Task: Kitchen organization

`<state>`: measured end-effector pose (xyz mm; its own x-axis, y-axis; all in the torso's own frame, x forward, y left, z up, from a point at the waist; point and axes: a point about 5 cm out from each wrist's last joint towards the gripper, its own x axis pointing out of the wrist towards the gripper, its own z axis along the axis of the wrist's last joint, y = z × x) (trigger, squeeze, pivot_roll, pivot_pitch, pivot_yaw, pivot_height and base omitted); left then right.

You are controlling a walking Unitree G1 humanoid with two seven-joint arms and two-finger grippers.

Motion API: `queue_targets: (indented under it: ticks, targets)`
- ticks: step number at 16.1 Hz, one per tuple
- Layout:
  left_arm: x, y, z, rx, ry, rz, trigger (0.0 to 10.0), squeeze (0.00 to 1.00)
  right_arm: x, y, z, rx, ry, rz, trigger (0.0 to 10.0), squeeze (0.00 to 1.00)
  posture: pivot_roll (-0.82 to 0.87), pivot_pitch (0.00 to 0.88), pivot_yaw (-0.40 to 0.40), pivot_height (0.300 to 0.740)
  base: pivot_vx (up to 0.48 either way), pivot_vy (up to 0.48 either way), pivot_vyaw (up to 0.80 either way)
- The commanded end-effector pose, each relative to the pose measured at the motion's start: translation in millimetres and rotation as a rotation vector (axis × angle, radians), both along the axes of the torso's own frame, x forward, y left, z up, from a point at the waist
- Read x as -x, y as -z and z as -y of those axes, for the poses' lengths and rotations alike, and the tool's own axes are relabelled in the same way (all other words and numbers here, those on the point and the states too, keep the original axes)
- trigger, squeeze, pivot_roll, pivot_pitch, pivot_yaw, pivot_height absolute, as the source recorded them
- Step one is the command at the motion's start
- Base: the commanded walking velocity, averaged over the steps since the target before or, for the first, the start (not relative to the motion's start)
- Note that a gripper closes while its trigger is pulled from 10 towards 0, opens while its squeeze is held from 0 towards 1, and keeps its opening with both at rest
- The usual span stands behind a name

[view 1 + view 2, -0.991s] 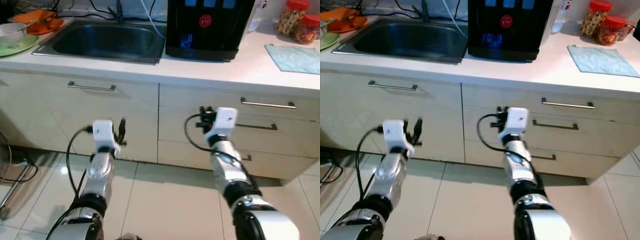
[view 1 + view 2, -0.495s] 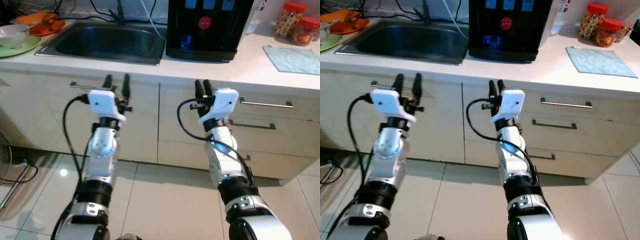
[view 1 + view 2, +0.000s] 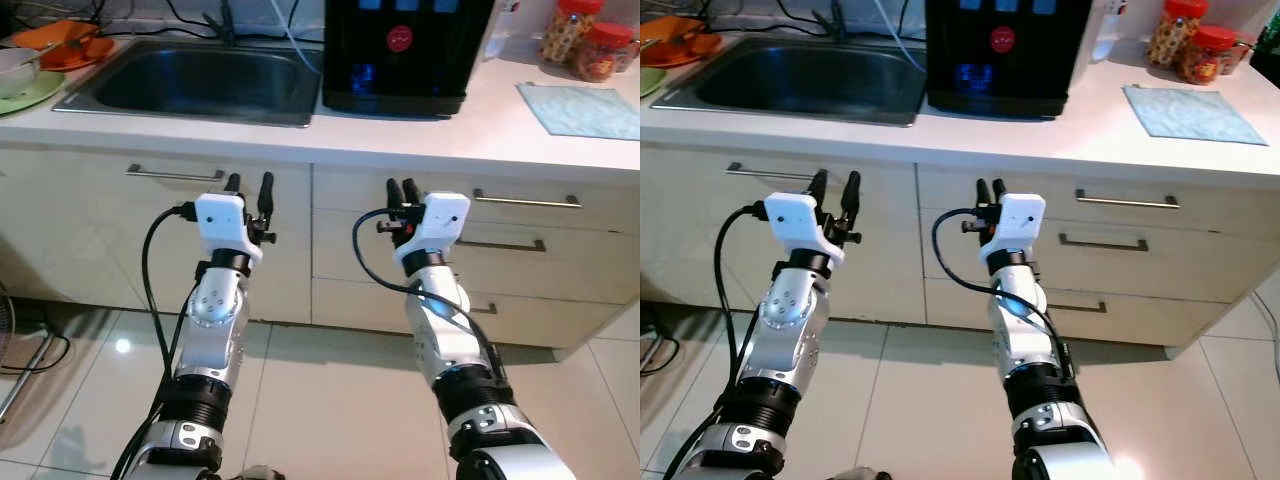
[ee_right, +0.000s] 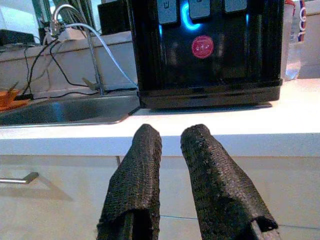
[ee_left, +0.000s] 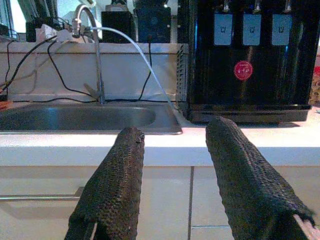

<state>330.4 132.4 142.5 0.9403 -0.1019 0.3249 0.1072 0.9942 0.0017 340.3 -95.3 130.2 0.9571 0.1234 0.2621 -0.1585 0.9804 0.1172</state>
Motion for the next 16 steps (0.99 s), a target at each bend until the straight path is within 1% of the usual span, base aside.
queue_targets:
  ticks: [1, 6, 16]
  targets:
    - [-1.7, -6.4, -0.7, -0.005, -0.006, 0.01, 10.0, 0.0, -0.1, -3.6, -4.3, -0.01, -0.004, 0.002, 10.0, 0.0, 0.02, 0.0, 0.013, 0.74, 0.0, 0.48, 0.0]
    - [-1.1, -7.9, -0.1, 0.0, -0.002, -0.013, 10.0, 0.0, -0.9, -4.7, -4.5, -0.022, -0.001, -0.015, 10.0, 0.0, 0.03, 0.027, 0.018, 0.74, 0.0, 0.48, 0.0]
    - [-1.5, -9.7, -1.7, -0.002, -0.005, -0.031, 10.0, 0.0, -1.6, -6.6, -4.9, -0.025, -0.002, -0.021, 10.0, 0.0, 0.03, 0.041, 0.023, 0.74, 0.0, 0.48, 0.0]
